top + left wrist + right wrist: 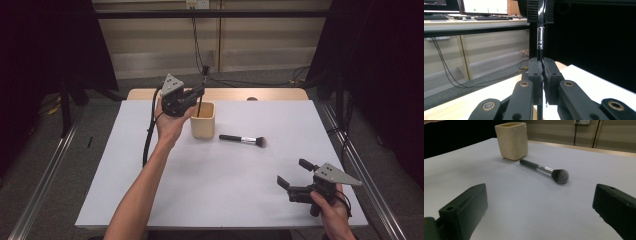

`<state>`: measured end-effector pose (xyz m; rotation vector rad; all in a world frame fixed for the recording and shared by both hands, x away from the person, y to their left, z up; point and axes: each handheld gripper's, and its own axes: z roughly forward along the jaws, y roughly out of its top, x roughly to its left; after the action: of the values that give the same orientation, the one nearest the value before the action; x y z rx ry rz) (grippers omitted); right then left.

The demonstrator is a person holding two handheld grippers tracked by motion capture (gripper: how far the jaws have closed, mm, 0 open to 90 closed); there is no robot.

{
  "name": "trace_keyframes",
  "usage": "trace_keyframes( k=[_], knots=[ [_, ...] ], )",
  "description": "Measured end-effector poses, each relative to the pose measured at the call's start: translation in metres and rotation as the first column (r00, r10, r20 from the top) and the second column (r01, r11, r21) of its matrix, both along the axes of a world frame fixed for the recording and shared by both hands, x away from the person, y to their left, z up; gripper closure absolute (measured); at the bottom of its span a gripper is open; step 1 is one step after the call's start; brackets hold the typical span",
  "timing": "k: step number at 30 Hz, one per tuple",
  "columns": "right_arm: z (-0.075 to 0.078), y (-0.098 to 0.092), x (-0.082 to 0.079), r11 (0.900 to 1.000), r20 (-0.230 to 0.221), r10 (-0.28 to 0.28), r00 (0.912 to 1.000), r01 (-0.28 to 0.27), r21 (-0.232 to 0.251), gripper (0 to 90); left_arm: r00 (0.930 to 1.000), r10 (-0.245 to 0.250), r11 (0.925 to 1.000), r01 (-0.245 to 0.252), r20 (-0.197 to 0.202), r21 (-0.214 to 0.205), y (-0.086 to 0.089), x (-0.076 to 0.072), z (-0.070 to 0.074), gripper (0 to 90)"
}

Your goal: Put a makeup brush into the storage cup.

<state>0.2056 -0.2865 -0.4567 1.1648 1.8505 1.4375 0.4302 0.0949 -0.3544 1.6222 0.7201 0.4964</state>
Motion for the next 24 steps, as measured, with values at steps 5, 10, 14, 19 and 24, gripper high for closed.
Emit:
trace_keyframes(
  k=[5,10,14,19,24],
  knots=[
    [0.0,0.001,0.0,0.9999,0.001,0.008,1.0,-0.008,-0.007,0.0,0.9998,0.019,0.9998,-0.019,-0.002,0.01,0.001,0.006,-0.006,85.7],
    [0.0,0.001,-0.001,1.0,-0.001,0.003,1.0,-0.003,0.002,0.0,0.9994,0.032,0.9995,-0.032,-0.012,0.005,0.004,0.013,-0.01,85.7],
    [0.0,0.001,-0.001,1.0,-0.002,0.006,1.0,-0.006,0.002,0.0,0.9988,0.042,0.9991,-0.041,-0.024,0.01,0.003,0.018,-0.016,85.7],
    [0.0,0.001,-0.001,1.0,0.0,0.004,1.0,-0.004,-0.001,0.0,0.9984,0.045,0.9989,-0.045,-0.034,0.017,0.0,0.021,-0.022,85.8],
    [0.0,0.0,-0.001,1.0,0.0,0.005,1.0,-0.005,-0.002,0.0,0.9986,0.037,0.9989,-0.036,-0.037,0.028,-0.003,0.02,-0.027,85.7]
  ],
)
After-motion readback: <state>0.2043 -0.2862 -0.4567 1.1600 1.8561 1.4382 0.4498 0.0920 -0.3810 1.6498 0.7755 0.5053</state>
